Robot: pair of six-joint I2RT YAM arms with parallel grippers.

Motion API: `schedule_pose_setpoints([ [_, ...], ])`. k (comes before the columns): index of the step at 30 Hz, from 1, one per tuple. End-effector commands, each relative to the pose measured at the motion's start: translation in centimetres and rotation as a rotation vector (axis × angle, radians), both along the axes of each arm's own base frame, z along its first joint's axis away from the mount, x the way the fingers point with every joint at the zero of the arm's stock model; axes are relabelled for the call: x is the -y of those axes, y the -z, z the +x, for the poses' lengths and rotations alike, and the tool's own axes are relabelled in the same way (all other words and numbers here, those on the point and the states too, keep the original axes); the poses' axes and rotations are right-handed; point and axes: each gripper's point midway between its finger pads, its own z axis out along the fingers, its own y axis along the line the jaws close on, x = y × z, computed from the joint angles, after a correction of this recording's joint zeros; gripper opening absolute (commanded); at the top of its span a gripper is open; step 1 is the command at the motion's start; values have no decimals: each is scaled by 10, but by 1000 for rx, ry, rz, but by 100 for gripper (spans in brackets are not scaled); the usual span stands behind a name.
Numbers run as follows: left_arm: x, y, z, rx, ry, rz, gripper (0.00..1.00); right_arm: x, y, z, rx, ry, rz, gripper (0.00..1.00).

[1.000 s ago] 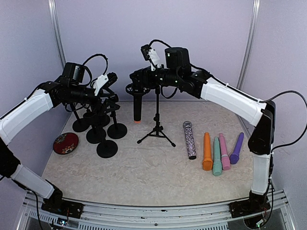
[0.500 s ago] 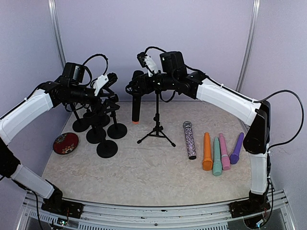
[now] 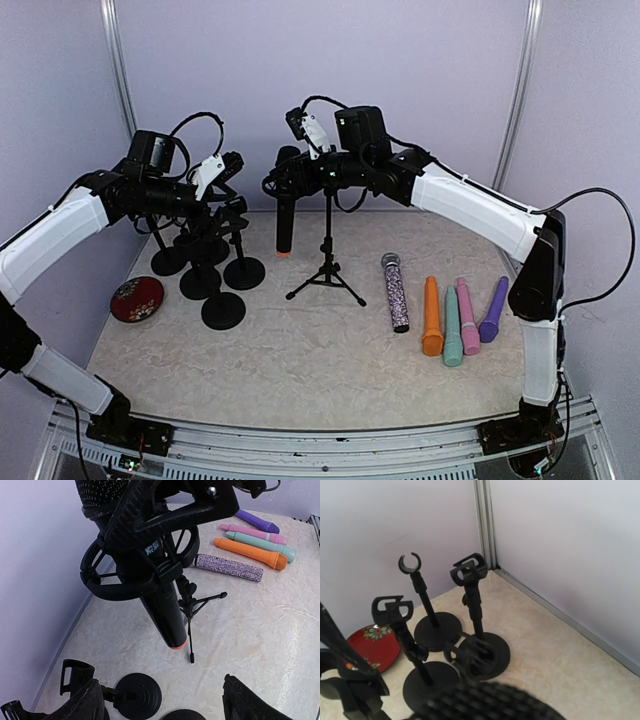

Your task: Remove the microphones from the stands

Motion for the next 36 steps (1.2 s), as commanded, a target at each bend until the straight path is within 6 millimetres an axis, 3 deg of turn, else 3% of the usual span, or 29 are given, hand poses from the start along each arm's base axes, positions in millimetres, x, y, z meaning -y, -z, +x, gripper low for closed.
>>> schedule_pose_setpoints([
  [1,-2,0,-8,2,10,7,79,23,-86,-15,155,-3,107,18],
  [16,-3,1,-11,-1,9,5,79,33,-116,-35,196,-56,156,19],
  [19,-3,0,-11,0,9,2,79,30,-111,-38,179,-82,150,20],
  [26,-2,2,-16,-12,19,-2,79,30,-81,-45,95,-115,58,18],
  [32,-2,0,-18,-16,27,-9,79,41,-81,-62,90,-153,2,18],
  [36,-1,2,-17,-20,28,-7,80,42,-65,-67,55,-179,-47,22],
])
